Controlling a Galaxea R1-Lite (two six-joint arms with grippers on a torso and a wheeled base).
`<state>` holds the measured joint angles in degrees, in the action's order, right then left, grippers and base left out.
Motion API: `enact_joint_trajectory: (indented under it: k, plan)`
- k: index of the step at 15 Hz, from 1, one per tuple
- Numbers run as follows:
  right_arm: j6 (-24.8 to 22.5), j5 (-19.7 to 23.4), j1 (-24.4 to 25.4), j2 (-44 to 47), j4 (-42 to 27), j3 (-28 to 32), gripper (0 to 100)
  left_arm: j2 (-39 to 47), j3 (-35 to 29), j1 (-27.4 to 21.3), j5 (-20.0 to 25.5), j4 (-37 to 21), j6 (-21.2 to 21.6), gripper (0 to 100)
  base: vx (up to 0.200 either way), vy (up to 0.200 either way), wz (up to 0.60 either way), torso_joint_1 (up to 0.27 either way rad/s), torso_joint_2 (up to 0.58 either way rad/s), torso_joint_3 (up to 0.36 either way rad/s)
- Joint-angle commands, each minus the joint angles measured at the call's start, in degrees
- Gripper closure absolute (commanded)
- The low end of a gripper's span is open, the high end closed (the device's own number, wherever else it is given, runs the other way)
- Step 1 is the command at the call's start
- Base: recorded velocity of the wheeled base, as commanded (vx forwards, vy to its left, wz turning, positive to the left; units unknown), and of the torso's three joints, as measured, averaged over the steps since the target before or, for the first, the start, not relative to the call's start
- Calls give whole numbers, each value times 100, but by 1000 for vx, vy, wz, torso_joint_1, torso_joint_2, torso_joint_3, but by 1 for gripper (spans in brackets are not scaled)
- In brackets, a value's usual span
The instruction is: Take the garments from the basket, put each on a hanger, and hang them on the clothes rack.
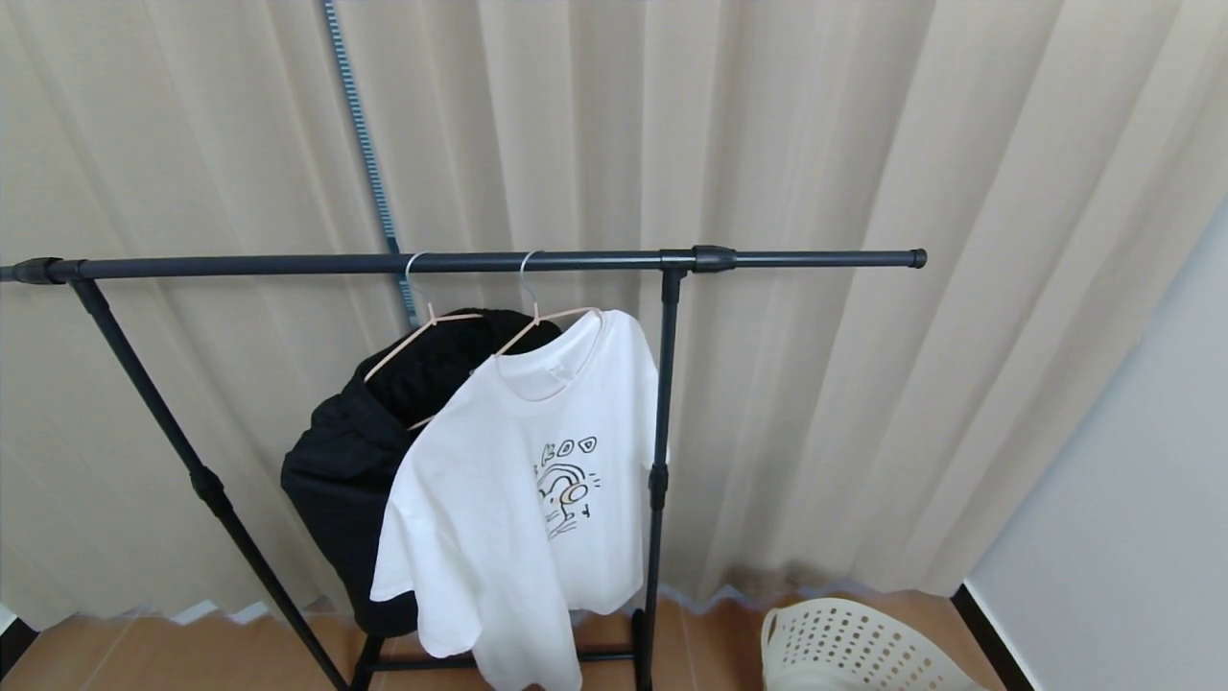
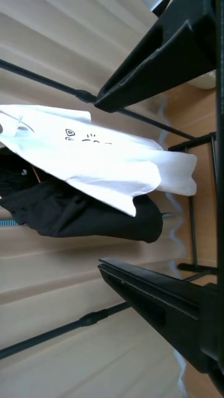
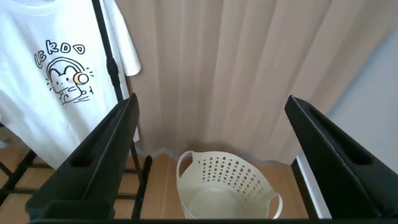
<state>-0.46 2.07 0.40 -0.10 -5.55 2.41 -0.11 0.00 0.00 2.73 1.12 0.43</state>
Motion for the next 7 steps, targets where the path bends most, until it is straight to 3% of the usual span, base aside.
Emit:
enact_joint_trajectory:
  k: [1, 7]
  plan:
    - [-6, 4, 4, 10, 1, 5, 0, 11, 0, 0, -1, 2, 1, 0, 0, 0, 0, 0, 0, 0]
    - [-6, 4, 4, 10, 1, -4, 0, 11, 0, 0, -1, 2, 1, 0, 0, 0, 0, 0, 0, 0]
